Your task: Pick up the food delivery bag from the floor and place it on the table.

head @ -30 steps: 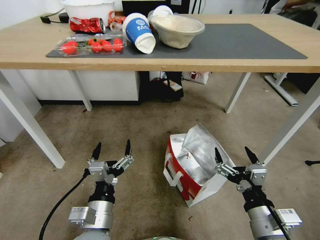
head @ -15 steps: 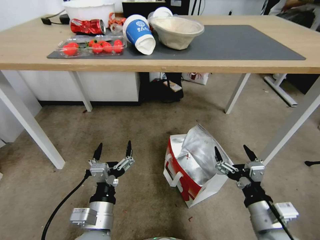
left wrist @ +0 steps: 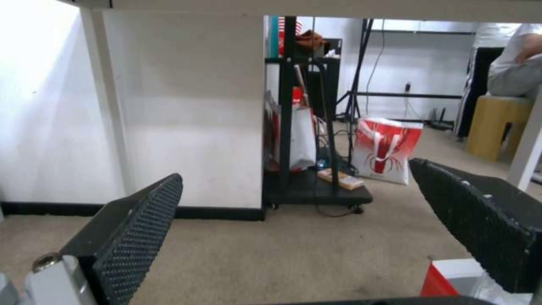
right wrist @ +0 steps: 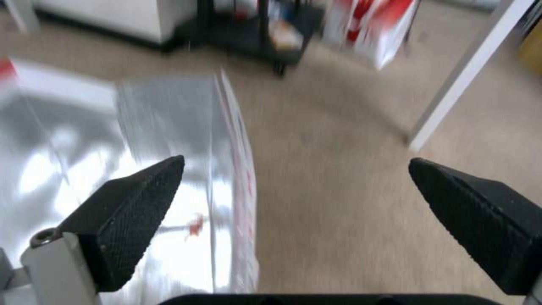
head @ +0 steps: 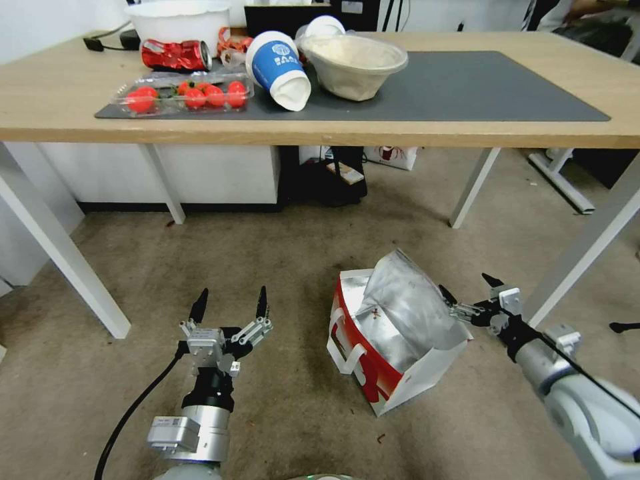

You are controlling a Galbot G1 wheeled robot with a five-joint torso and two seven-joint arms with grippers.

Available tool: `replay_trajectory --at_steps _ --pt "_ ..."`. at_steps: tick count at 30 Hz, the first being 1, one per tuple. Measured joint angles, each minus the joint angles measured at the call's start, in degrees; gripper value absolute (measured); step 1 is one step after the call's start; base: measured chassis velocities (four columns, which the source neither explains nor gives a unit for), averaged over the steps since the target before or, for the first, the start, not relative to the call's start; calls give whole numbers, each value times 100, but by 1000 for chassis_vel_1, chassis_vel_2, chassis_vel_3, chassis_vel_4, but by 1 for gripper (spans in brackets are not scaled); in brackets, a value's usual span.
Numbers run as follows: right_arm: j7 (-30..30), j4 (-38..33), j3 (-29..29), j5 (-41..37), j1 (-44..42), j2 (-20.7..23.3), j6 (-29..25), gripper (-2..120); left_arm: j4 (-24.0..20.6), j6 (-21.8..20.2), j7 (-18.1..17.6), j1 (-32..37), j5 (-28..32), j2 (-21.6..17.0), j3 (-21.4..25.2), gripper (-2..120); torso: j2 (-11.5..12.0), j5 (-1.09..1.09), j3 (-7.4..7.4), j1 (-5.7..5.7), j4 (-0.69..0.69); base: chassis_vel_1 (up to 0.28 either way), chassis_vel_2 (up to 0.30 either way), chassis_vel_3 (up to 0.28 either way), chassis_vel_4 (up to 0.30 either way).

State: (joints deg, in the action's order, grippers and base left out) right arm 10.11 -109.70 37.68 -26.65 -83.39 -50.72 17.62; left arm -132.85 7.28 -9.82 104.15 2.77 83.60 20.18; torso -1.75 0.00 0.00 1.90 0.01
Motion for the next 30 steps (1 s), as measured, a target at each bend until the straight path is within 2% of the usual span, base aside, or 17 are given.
replay_trajectory --at_steps 7,12,17,30 --pt "450 463 -319 -430 381 516 517 100 -13 -6 -59 43 -85 108 -35 100 -4 1 0 0 0 0 0 0 0" --pt "697 786 -606 -337 603 622 538 100 -13 -1 -112 62 -96 137 -21 100 -6 1 0 1 0 0 0 0 0" --pt "1028 1032 -931 -62 763 635 381 100 -13 9 -111 83 -99 157 -3 100 -9 0 0 1 0 0 0 0 0" --pt "989 1379 -1413 296 1091 366 452 100 24 74 -153 97 -80 181 43 100 -11 0 0 1 0 0 0 0 0"
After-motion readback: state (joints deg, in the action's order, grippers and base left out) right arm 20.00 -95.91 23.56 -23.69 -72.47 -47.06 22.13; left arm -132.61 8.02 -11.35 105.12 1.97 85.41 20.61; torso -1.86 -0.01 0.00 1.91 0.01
